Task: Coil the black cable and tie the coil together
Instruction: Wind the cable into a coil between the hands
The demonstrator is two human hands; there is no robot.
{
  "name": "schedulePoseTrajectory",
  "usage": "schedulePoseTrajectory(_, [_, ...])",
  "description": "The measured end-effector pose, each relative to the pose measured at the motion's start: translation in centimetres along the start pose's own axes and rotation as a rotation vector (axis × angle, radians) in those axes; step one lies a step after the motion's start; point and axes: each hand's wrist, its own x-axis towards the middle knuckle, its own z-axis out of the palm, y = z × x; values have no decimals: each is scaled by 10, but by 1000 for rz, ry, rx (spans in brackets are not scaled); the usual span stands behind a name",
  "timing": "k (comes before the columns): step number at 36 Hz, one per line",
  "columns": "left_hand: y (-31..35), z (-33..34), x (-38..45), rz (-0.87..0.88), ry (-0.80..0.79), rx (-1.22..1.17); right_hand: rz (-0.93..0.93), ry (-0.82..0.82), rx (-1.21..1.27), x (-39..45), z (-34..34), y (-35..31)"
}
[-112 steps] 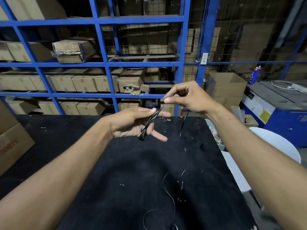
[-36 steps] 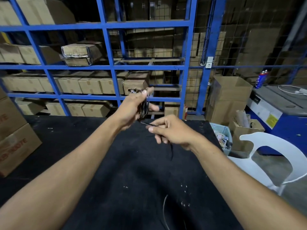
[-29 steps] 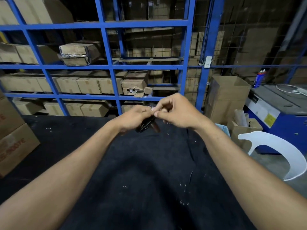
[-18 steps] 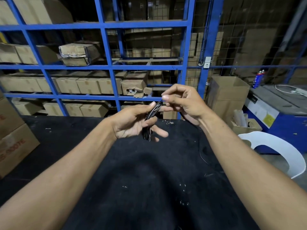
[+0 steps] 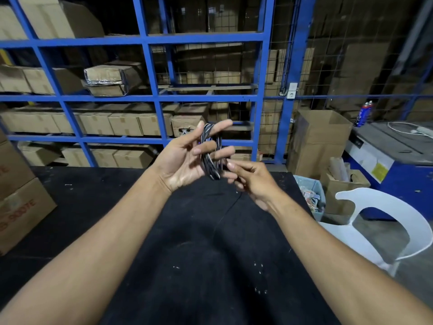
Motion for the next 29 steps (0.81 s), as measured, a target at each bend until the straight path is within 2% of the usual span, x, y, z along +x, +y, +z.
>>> schedulePoseTrajectory(3, [4,-2,9,133,164,25,51,-20,-70,-11,11,8])
schedulePoseTrajectory(8, [10,-15,18,303,372,139,102,-185,-204,-31,29,2])
schedulePoseTrajectory(12, [14,-20,19,375,516,312,85,-284,-339,-41,33,-20])
schedulePoseTrajectory(14, [13,-20,17,330,548,482,53,-303,-407,-42,32,-35])
schedulePoseTrajectory(17, [6,-19,9,151,507,804,-94,-271,-594,-37,29,-58])
schedulePoseTrajectory(22, [-8,-8,-3,-119,358,933,-308,-170,-797,-14,15,-77])
schedulePoseTrajectory(25, [-16,-7,-4,-241,264,827,-334,-173,-705,-7,5,-83])
schedulePoseTrajectory(29, [-21,-8,-11,-293,149,602,-404,-195,-578,-1,-7,-86])
